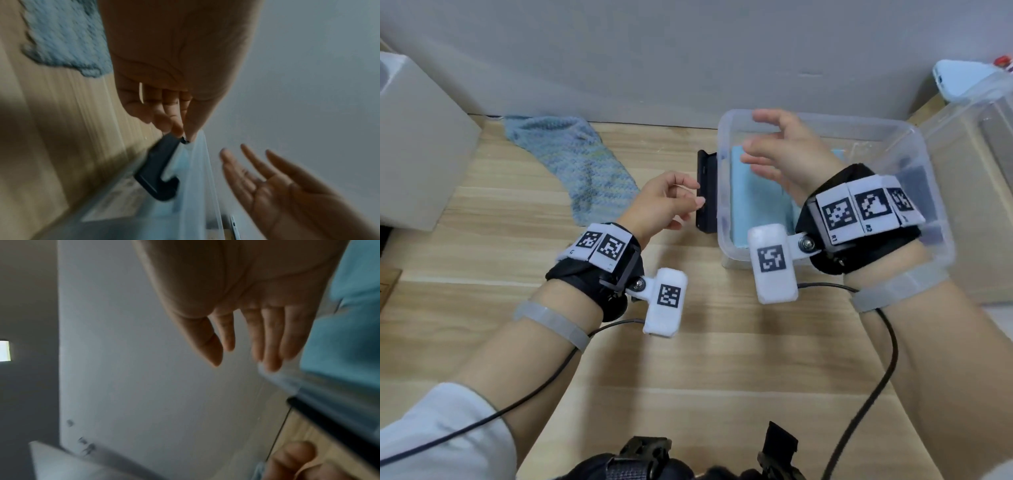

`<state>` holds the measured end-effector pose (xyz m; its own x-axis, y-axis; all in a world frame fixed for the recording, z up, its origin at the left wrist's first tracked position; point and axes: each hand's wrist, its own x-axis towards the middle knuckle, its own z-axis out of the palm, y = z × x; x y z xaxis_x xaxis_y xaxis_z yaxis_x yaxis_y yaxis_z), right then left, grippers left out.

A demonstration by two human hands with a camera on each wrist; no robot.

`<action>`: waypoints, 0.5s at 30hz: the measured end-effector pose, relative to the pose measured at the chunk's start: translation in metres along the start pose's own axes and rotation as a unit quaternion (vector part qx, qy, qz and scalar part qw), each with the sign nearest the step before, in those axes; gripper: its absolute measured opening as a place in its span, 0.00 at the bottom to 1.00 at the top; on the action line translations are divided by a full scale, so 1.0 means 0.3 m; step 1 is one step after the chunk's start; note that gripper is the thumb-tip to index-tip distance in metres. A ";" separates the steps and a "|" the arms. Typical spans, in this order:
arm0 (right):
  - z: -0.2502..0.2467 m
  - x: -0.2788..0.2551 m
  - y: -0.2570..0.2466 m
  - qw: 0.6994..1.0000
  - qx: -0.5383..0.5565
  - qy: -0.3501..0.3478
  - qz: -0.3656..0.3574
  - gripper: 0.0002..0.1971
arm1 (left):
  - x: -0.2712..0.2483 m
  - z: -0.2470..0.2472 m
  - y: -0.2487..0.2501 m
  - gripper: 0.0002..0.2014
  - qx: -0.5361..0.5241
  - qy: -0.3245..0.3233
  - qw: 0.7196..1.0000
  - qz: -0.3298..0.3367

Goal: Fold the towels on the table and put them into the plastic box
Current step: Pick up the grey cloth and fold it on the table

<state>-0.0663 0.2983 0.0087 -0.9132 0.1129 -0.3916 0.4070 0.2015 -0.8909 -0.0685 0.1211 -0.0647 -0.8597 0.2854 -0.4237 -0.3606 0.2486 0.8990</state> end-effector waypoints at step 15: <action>0.667 0.145 0.311 0.957 -0.271 0.010 0.100 0.19 | 0.047 -0.586 -0.342 0.14 0.207 0.016 0.978 0.004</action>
<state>-0.0725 0.1273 -0.1373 -0.8172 0.2192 -0.5330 0.5301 0.6487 -0.5460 -0.1070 -0.0631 -0.1434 -0.8752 0.2604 -0.4078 -0.1828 0.6024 0.7770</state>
